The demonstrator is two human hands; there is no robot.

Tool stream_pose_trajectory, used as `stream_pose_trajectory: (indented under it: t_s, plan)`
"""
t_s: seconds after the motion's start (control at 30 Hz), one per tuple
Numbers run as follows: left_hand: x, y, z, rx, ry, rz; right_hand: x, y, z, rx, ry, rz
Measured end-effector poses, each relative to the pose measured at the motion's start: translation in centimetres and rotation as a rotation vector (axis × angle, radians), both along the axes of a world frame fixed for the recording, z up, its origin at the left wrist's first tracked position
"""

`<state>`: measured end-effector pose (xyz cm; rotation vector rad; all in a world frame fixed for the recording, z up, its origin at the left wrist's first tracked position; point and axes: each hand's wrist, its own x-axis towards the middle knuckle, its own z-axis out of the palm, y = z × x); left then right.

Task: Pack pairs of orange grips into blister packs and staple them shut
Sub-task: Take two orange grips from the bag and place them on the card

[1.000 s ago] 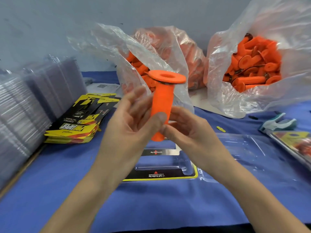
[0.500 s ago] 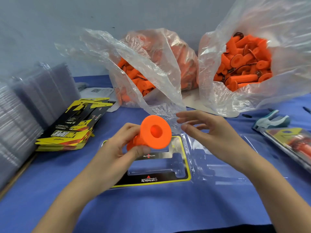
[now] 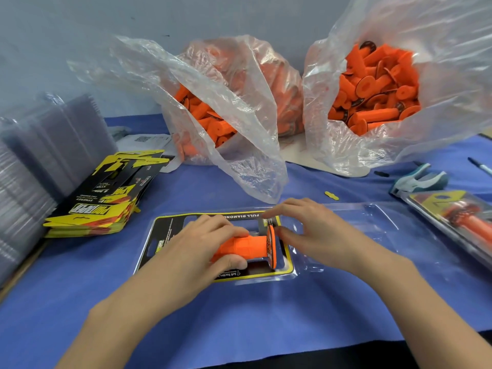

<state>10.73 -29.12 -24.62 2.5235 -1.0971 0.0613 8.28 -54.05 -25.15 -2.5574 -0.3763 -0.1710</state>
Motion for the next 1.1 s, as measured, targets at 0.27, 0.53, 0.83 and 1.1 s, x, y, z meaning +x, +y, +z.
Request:
stream_pose_trajectory:
  t_s: [0.27,0.53,0.83,1.1]
  plan:
    - [0.1,-0.7,-0.9,0.018,0.066,0.01,-0.1,0.2,-0.5,-0.062,-0.032,0.02]
    - [-0.6,-0.3,-0.6,-0.006,0.001,-0.022,0.0,0.0,-0.3,-0.043,-0.058,0.023]
    - [5.6,-3.2,8.6,-0.449,-0.174,0.153,2.8,-1.1,2.3,0.237,-0.15,-0.099]
    - [20.8,-10.8,9.2,0.569,-0.136,0.444,5.7,-2.3,2.7,0.34,-0.168,-0.115]
